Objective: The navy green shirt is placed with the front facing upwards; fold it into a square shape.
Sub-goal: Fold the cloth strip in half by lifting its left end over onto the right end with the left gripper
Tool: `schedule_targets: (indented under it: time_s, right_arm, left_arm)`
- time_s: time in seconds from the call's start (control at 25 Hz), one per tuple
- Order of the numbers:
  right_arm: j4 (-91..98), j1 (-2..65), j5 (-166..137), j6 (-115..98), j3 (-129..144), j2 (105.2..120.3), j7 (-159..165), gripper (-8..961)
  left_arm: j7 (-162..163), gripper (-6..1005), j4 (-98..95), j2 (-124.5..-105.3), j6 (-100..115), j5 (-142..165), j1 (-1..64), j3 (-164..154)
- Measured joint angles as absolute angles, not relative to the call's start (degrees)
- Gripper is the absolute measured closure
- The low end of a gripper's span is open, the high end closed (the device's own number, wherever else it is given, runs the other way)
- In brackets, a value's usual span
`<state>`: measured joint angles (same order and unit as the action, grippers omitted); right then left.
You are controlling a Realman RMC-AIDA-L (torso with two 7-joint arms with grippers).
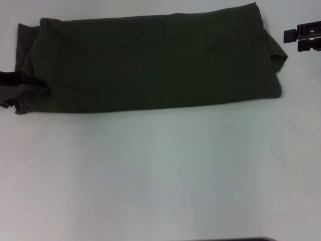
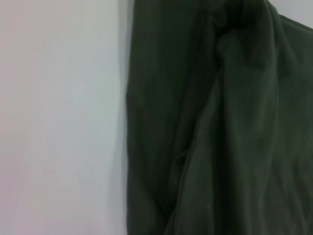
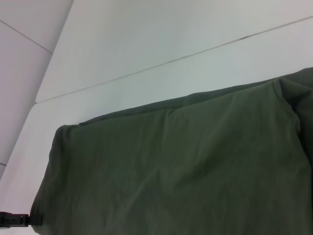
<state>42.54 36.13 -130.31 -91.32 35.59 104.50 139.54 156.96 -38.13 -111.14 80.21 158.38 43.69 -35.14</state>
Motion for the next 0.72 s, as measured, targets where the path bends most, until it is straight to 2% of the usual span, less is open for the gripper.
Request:
schedule_targets:
  time_s: [0.36,0.56,0.72]
  right_arm:
    - [42.5,35.9,-130.3,-91.3,35.6,104.5,139.3,174]
    - [42.4,35.7,-130.3,-91.1,35.6,104.5,139.4,174]
    - [42.4,35.6,-130.2,-91.1,35.6,104.34,139.6,175]
  left_arm:
    - [156.7,180,-37.8,-111.22,80.3,158.4,44.3,-35.4]
    - [156.1,369,-38.2,-111.29,81.1,158.4,44.8,-37.0]
    - [155.9,567,-38.2,-111.28,81.7,158.4,45.1,-37.1]
